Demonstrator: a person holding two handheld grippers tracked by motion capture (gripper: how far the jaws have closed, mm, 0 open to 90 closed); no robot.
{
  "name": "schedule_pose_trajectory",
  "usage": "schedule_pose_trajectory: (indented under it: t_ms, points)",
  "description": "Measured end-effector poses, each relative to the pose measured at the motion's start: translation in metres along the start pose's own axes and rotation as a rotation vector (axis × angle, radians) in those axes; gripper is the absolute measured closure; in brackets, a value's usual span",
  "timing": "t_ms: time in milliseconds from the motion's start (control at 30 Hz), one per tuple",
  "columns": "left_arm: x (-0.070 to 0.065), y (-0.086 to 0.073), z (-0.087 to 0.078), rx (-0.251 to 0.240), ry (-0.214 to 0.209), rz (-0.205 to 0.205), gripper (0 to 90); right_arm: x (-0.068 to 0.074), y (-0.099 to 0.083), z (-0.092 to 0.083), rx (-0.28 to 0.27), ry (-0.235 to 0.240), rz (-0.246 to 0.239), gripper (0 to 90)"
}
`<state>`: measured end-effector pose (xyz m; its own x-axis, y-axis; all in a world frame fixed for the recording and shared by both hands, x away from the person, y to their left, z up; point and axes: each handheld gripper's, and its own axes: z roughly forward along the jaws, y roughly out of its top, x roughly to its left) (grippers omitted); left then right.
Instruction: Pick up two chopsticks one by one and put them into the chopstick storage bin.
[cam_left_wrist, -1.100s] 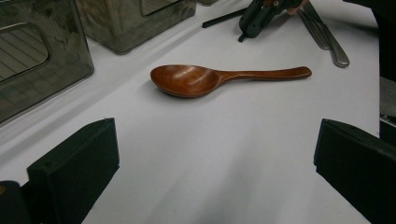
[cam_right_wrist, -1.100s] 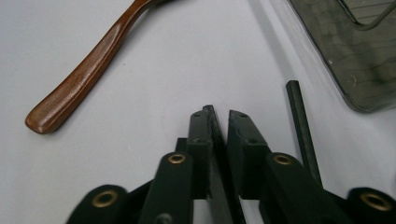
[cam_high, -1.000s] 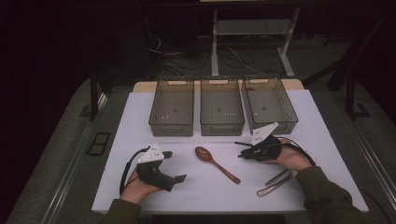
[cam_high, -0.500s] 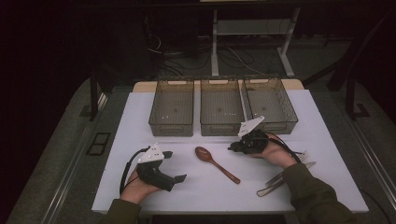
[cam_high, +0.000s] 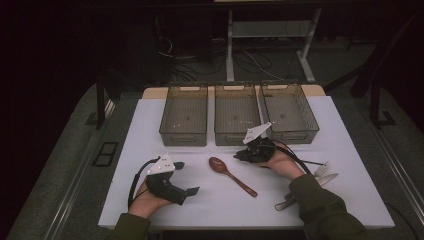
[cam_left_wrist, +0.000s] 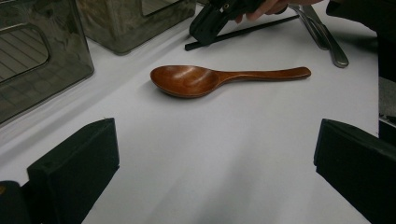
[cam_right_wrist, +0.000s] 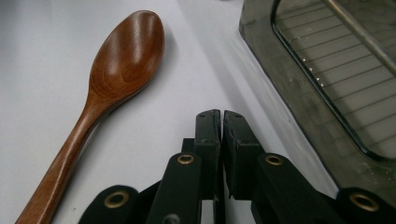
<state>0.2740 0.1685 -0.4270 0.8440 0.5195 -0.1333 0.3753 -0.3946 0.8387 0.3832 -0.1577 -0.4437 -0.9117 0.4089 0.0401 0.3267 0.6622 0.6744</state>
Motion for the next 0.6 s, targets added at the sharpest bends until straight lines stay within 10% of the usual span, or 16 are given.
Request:
schedule_pose_trajectory:
  t_ms: [600]
  points:
    - [-0.001,0.0,0.001,-0.001,0.0,0.003,0.0,-0.003,-0.05,-0.081,-0.075,-0.052,0.128,63.2]
